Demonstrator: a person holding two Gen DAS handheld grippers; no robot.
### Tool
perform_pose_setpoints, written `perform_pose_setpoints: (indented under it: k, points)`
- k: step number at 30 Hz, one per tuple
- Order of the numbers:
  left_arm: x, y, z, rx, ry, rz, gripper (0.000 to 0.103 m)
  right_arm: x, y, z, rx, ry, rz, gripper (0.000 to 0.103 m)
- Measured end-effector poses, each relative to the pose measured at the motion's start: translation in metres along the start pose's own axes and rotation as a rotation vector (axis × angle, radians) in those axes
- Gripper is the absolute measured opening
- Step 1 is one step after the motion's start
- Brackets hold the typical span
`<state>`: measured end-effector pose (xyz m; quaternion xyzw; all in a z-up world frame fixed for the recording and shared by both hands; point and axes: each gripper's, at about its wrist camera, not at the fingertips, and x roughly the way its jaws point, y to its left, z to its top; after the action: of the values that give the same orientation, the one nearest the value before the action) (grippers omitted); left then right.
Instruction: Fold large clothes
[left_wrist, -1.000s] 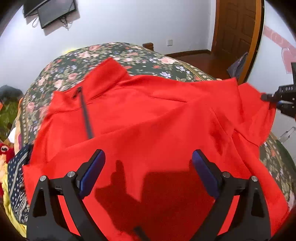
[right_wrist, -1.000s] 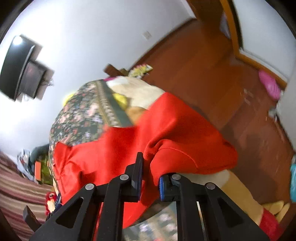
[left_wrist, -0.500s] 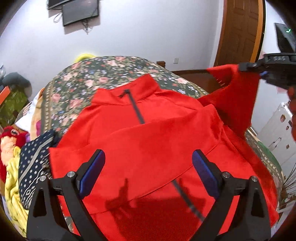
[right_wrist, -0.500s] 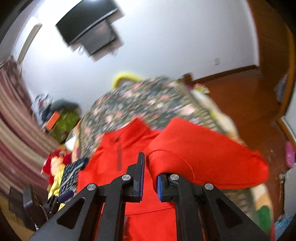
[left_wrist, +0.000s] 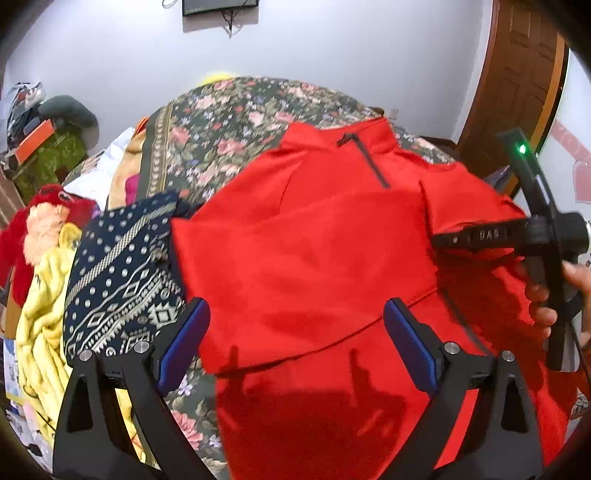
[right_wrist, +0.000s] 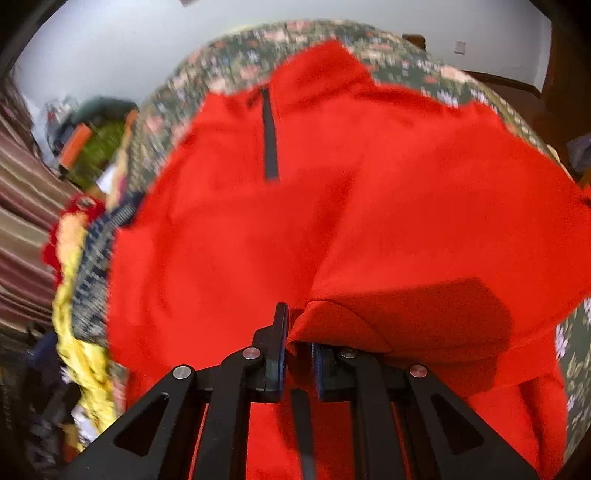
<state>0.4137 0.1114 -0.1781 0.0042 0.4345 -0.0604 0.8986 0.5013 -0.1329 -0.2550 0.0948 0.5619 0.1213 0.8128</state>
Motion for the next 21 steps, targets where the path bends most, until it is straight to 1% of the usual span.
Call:
perform_pose_setpoints:
  k: [2, 5, 8, 11, 13, 15, 17, 21]
  points:
    - [0.003, 0.002, -0.005, 0.004, 0.009, 0.005, 0.096, 0.007, 0.002, -0.007, -0.026, 0.017, -0.012, 0.009]
    - [0.005, -0.001, -0.012, 0.012, 0.020, 0.005, 0.096, 0.002, 0.003, -0.019, -0.078, 0.017, -0.046, 0.009]
    - [0.003, -0.008, -0.015, 0.021, 0.024, -0.001, 0.096, -0.003, 0.006, -0.032, -0.140, 0.056, -0.092, 0.009]
    - [-0.002, -0.018, -0.016, 0.031, 0.022, -0.009, 0.096, -0.005, 0.001, -0.044, -0.182, 0.136, -0.151, 0.009]
    - [-0.005, -0.025, -0.016, 0.040, 0.022, -0.012, 0.096, -0.012, -0.002, -0.051, -0.220, 0.147, -0.145, 0.009]
    - [-0.010, -0.034, -0.016, 0.052, 0.024, -0.016, 0.096, -0.019, -0.009, -0.057, -0.224, 0.156, -0.127, 0.009]
    - [-0.013, -0.042, -0.015, 0.069, 0.023, -0.016, 0.096, -0.030, -0.016, -0.060, -0.215, 0.144, -0.101, 0.009]
    - [-0.020, -0.061, -0.009, 0.111, 0.012, -0.005, 0.096, -0.070, -0.026, -0.060, -0.215, 0.034, -0.047, 0.009]
